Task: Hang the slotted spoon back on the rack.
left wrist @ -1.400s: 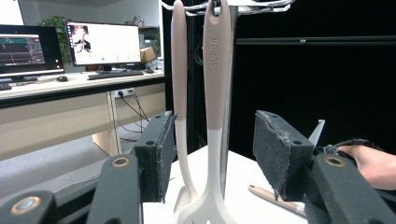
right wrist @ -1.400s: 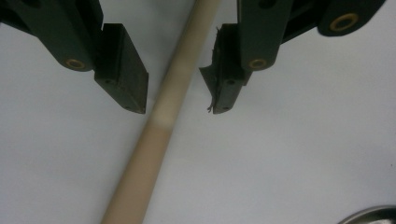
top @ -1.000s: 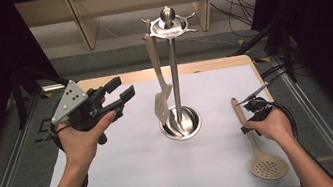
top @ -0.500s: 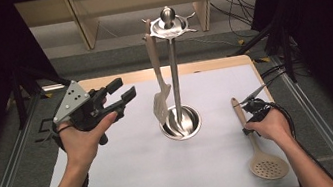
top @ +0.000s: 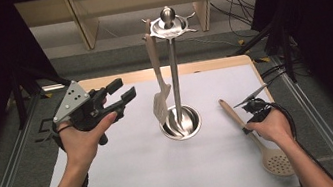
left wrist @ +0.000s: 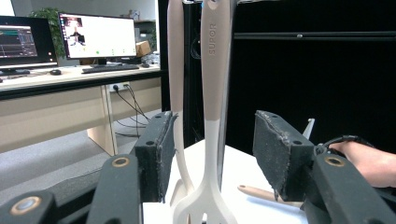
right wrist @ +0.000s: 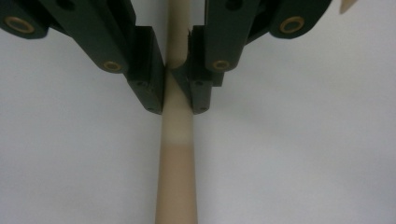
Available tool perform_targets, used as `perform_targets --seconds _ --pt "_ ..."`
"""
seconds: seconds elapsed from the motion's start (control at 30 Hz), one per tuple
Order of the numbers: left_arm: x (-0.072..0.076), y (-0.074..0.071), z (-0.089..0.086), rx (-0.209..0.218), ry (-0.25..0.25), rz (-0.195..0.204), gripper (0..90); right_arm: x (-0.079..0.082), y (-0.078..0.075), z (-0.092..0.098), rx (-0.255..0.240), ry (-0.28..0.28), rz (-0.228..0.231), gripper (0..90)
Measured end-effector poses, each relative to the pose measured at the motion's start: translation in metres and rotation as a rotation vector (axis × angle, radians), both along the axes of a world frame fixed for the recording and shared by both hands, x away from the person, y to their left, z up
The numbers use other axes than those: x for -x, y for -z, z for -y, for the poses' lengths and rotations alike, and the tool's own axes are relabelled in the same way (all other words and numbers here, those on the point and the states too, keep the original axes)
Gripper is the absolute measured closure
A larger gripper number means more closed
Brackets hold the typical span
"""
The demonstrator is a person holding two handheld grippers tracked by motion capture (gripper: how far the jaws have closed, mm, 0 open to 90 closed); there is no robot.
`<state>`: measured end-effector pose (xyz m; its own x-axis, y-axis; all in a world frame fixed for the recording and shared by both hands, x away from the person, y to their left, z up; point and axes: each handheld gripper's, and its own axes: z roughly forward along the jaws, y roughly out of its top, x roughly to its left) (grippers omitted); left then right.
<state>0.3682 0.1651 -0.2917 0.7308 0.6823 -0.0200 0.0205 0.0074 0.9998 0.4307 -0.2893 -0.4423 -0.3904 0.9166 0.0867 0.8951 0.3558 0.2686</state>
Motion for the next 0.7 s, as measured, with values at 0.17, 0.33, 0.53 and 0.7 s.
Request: perform_targets --seconds 0.17,0.33,0.53,0.7 --pt "0.000 0.003 0.003 -0.004 0.009 -0.013 47.3 0.014 -0.012 0.001 -0.054 0.032 0.055 77.9" --pt "-0.001 0.004 0.006 -0.011 0.020 -0.016 47.0 0.030 -0.020 0.007 -0.111 -0.047 0.212 77.9" --pt "0.000 0.005 0.009 -0.012 0.029 -0.024 47.1 0.050 -0.032 0.005 -0.192 -0.047 0.348 77.9" --pt "0.000 0.006 0.011 -0.014 0.035 -0.026 47.2 0.059 -0.039 0.006 -0.222 -0.101 0.457 77.9"
